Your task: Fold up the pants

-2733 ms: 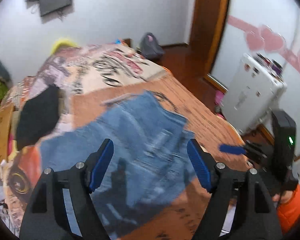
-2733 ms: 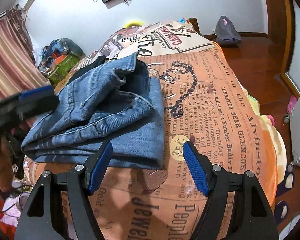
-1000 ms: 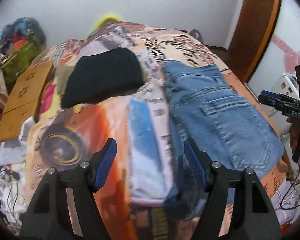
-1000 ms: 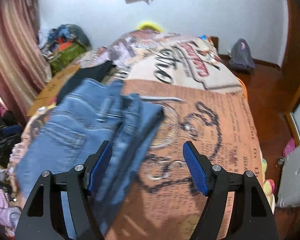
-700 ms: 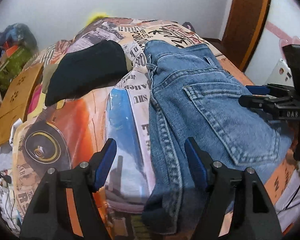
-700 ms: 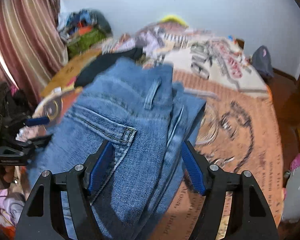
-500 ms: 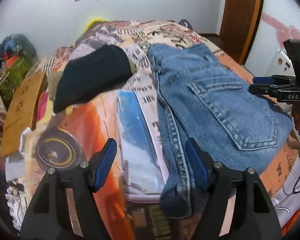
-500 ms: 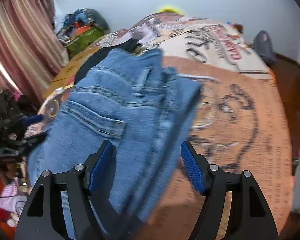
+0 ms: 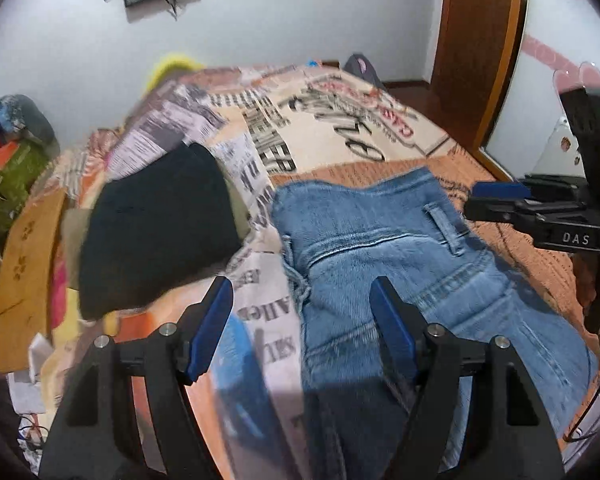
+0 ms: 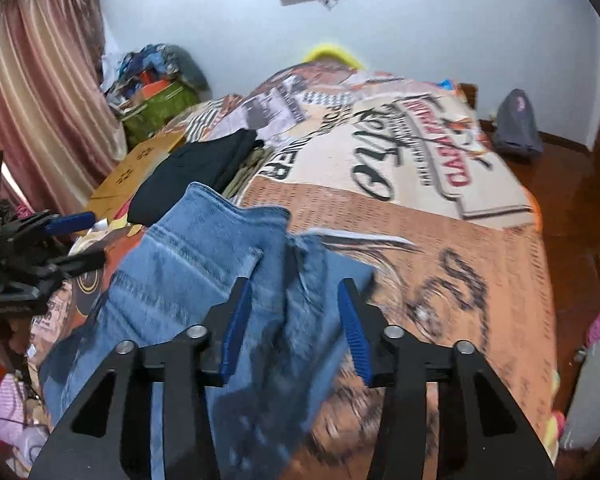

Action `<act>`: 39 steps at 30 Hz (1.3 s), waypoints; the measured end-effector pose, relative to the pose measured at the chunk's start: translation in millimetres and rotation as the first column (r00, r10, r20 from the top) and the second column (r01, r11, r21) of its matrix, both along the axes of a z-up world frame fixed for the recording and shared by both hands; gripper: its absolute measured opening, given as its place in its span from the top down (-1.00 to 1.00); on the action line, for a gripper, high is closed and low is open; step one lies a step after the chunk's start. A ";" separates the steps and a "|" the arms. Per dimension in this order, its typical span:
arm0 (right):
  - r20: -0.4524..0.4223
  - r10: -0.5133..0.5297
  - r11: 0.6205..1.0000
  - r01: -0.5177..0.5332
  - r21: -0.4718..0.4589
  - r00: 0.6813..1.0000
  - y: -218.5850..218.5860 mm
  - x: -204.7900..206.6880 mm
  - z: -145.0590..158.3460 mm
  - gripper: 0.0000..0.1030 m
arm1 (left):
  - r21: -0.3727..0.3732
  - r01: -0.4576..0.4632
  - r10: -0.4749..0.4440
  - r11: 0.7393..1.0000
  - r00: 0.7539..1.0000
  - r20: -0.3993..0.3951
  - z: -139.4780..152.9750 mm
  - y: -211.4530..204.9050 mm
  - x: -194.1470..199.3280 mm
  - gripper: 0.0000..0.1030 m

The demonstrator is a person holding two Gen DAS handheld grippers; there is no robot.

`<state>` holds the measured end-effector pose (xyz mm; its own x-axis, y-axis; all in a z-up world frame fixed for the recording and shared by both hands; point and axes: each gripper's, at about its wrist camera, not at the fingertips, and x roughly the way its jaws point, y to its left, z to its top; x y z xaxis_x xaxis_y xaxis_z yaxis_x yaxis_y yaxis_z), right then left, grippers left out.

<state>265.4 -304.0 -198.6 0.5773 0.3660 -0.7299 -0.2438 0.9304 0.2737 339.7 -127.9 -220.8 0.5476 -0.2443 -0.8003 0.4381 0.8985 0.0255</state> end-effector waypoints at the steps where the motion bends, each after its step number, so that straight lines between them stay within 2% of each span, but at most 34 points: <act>1: -0.012 0.008 1.000 -0.008 0.001 1.000 3.8 7.9 -5.0 0.27 | -0.008 0.003 -0.003 1.000 1.000 -0.009 -4.9 -1.6 3.3 -0.40; 3: -0.032 0.019 1.000 -0.018 0.004 0.999 6.6 18.5 -13.4 0.29 | -0.035 0.003 -0.004 0.999 1.000 -0.009 -9.1 -1.4 7.0 -0.40; 5: -0.057 0.043 0.998 -0.041 0.038 0.997 7.7 24.8 -21.6 0.41 | -0.050 0.002 -0.003 0.999 1.000 -0.018 -12.6 -1.2 9.7 -0.40; 6: -0.070 0.063 0.996 -0.058 0.070 0.996 8.3 26.8 -25.6 0.58 | -0.055 0.000 -0.002 0.998 1.000 -0.024 -14.0 -1.2 11.2 -0.40; 7: -0.075 0.069 0.995 -0.063 0.082 0.995 8.6 27.6 -26.7 0.68 | -0.060 0.000 -0.002 0.998 1.000 -0.029 -15.0 -1.2 12.6 -0.40; 10: -0.035 0.069 0.996 -0.067 0.066 0.997 11.4 22.0 -20.4 0.80 | -0.067 0.004 -0.007 0.998 0.999 -0.041 -13.9 -2.3 16.2 -0.40; 14: 0.032 0.043 0.999 -0.044 0.032 0.999 6.2 12.1 -4.2 0.83 | -0.090 0.004 -0.009 0.996 0.998 -0.056 -16.9 -1.4 18.5 -0.41; 17: 0.010 0.020 0.999 -0.019 -0.044 1.000 6.7 15.5 -16.9 0.90 | -0.110 -0.012 0.004 0.994 0.997 -0.075 -24.4 1.8 20.4 -0.48; 19: -0.054 0.018 0.999 -0.020 -0.034 0.998 4.9 20.3 -32.7 0.89 | -0.126 -0.018 0.006 0.992 0.995 -0.101 -24.6 4.2 23.1 -0.48; 22: -0.049 0.005 1.000 -0.006 -0.030 0.999 -0.6 17.3 -23.8 0.87 | -0.117 -0.023 0.011 0.993 0.995 -0.103 -14.6 9.3 21.7 -0.47; 26: -0.038 -0.016 0.999 0.015 -0.036 0.999 -10.1 2.9 5.3 0.74 | -0.099 -0.019 0.010 0.995 0.995 -0.095 5.0 23.1 12.4 -0.47; 27: -0.035 -0.020 0.999 0.019 -0.035 0.999 -12.5 -1.8 10.1 0.62 | -0.108 -0.017 0.006 0.994 0.995 -0.098 9.7 26.7 9.5 -0.47; 28: -0.031 -0.028 0.999 0.027 -0.033 0.999 -15.6 -7.8 17.0 0.40 | -0.124 -0.013 0.001 0.992 0.995 -0.100 14.9 30.8 5.8 -0.47; 29: -0.024 -0.035 0.999 0.034 -0.031 0.999 -17.4 -12.4 20.9 0.26 | -0.148 -0.007 -0.008 0.989 0.995 -0.101 20.0 35.4 1.0 -0.47; 31: -0.003 -0.044 0.999 0.044 -0.030 0.999 -20.0 -28.4 32.4 -0.27 | -0.173 0.002 -0.020 0.985 0.995 -0.101 26.3 40.4 -6.4 -0.49; 35: -0.018 -0.026 0.999 0.025 -0.041 1.000 -13.3 -50.1 37.5 -0.34 | -0.182 -0.004 -0.022 0.983 0.990 -0.140 25.2 42.8 -21.5 -0.49; 39: -0.065 -0.016 1.000 0.014 -0.020 0.998 -6.7 -67.1 25.7 -0.36 | -0.214 0.003 -0.046 0.977 0.979 -0.199 12.2 41.8 -34.4 -0.50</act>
<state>198.2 -310.7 -172.9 0.5339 0.3428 -0.7730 -0.2120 0.9392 0.2700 305.4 -86.1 -208.6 0.3722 -0.4316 -0.8217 0.4367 0.8626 -0.2553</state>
